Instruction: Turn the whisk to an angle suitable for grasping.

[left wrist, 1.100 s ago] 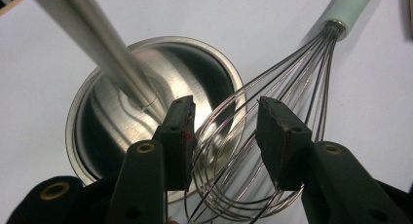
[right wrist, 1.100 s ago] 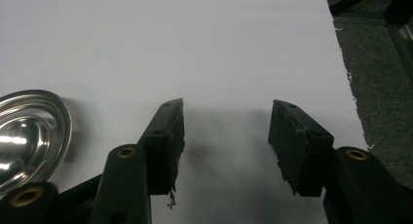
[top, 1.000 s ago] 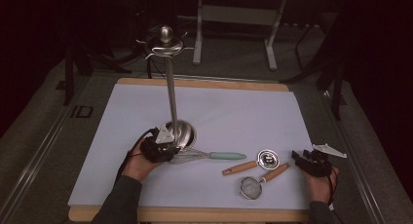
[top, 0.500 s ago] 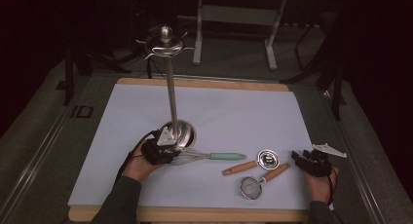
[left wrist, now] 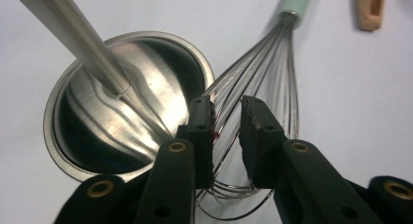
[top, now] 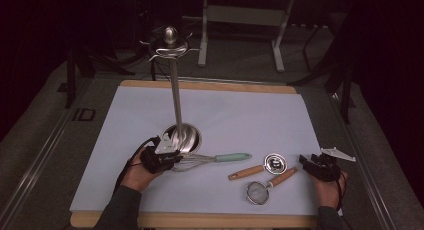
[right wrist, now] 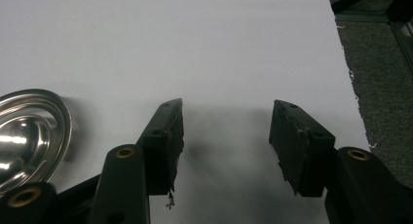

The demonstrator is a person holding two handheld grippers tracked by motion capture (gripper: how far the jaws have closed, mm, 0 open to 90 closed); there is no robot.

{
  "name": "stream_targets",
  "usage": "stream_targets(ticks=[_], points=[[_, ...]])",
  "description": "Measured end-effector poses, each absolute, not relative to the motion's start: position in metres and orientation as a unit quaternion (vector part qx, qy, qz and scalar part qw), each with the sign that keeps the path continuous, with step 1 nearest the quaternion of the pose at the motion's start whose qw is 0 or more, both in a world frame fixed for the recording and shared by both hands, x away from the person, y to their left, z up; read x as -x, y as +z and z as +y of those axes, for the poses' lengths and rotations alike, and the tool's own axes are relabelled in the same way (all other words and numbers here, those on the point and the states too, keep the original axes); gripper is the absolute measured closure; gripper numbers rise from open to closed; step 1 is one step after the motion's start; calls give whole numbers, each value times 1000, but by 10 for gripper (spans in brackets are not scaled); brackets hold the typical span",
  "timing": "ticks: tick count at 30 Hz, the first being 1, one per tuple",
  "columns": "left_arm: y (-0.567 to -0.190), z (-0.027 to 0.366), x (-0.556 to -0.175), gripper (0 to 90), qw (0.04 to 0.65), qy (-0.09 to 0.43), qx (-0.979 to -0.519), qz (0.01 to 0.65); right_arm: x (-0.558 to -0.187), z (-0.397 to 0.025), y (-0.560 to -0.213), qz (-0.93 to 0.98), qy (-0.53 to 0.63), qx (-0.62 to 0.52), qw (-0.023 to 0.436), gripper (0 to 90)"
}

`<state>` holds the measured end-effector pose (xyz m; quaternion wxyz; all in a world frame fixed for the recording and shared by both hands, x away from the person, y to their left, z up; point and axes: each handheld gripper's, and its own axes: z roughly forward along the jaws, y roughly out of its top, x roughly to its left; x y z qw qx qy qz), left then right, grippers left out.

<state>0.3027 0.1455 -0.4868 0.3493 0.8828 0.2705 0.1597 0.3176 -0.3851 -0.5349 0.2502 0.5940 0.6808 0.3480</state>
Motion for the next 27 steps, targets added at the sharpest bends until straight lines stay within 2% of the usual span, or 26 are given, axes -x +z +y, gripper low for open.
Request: stream_targets(ticks=[4,6,16,21,27], points=[[-485,146,-299,791,352,157,-877,288,-318,-385,-535,681,348,-594,250,462],[-488,145,-298,867,334,165,-877,303,-318,-385,-535,681,348,-594,250,461],[-488,142,-291,874,351,146,-863,333,-318,-385,-535,681,348,-594,250,461],[-487,137,-286,880,367,106,-856,349,-318,-386,-535,680,349,-594,250,461],[-490,121,-278,887,381,74,-860,330,-318,-385,-535,681,348,-594,250,461]])
